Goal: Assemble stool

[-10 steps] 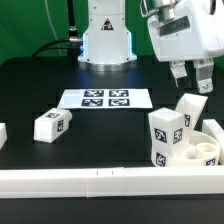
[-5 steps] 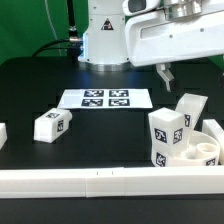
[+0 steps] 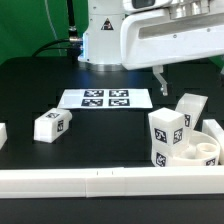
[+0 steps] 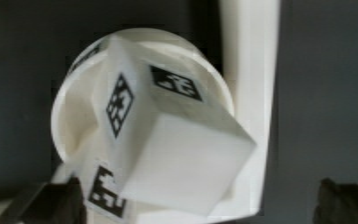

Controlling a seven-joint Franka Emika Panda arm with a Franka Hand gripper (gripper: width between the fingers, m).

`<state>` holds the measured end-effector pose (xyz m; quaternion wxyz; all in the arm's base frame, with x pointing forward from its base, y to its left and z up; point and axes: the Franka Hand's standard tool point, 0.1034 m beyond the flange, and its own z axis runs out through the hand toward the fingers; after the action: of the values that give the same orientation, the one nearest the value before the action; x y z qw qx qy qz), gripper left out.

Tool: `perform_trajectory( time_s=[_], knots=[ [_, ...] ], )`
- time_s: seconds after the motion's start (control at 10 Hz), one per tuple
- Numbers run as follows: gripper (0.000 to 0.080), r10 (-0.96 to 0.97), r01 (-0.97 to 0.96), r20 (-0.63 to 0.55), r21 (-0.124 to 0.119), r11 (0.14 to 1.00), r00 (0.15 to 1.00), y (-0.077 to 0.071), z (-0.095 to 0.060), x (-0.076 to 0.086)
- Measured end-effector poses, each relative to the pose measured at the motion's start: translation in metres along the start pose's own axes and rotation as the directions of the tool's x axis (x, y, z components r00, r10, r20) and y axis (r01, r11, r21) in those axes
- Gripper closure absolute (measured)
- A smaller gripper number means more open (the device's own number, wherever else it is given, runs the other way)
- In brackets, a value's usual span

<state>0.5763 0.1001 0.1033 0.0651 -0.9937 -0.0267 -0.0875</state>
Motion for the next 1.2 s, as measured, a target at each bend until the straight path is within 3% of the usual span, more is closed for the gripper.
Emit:
perform_trajectory(
  time_s=[0.1, 0.5, 0.8, 1.1, 1.2],
  knots=[
    [0.0151, -0.143, 0.143, 0.055, 0.01, 0.99, 0.988, -0.001, 0.002, 0.002],
    [0.0151, -0.374, 0.375, 0.062, 0.002, 0.927, 0.925, 0.004, 0.002, 0.005],
    [0.0151, -0.631, 0.633, 0.092, -0.002, 0.774, 0.771, 0.004, 0.005, 0.001],
    [0.0151, -0.776, 0.78, 0.114, 0.01, 0.625, 0.62, 0.011, 0.008, -0.001],
    [0.0151, -0.779, 0.784, 0.118, 0.01, 0.621, 0.615, 0.014, 0.01, -0.004]
  ],
)
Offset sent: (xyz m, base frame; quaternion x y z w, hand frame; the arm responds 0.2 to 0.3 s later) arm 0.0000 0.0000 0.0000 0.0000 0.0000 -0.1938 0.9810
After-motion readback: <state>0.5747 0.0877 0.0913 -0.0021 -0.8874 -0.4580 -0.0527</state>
